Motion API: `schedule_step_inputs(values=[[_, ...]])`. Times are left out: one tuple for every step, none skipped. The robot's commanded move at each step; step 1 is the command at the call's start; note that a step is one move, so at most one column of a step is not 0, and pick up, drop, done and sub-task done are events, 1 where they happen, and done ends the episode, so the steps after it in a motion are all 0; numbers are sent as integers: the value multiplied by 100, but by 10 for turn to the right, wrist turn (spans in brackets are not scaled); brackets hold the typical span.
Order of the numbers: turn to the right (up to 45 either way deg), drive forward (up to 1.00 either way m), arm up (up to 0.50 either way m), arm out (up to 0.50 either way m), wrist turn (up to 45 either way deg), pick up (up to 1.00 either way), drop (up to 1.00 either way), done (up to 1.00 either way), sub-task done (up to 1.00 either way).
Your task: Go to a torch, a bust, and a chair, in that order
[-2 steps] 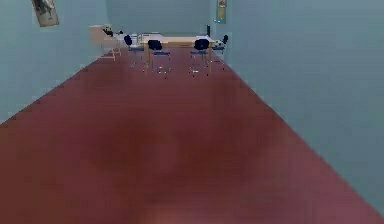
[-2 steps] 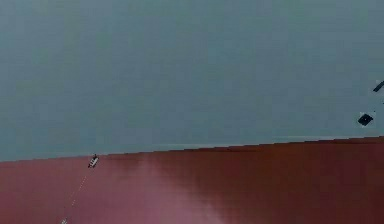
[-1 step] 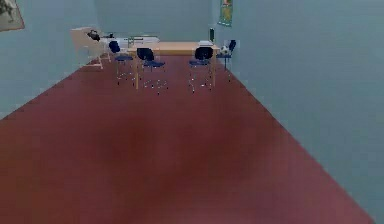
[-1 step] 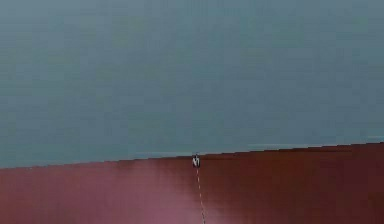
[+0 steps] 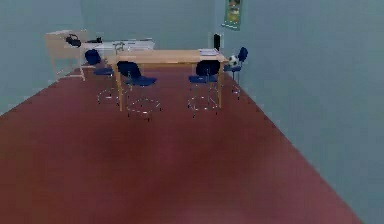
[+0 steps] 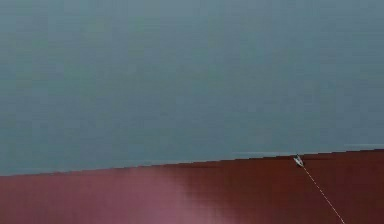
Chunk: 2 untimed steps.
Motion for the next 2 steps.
schedule_step_inputs(values=[[0,100,0,0,0,0,0,0,0],[0,65,0,0,0,0,0,0,0]])
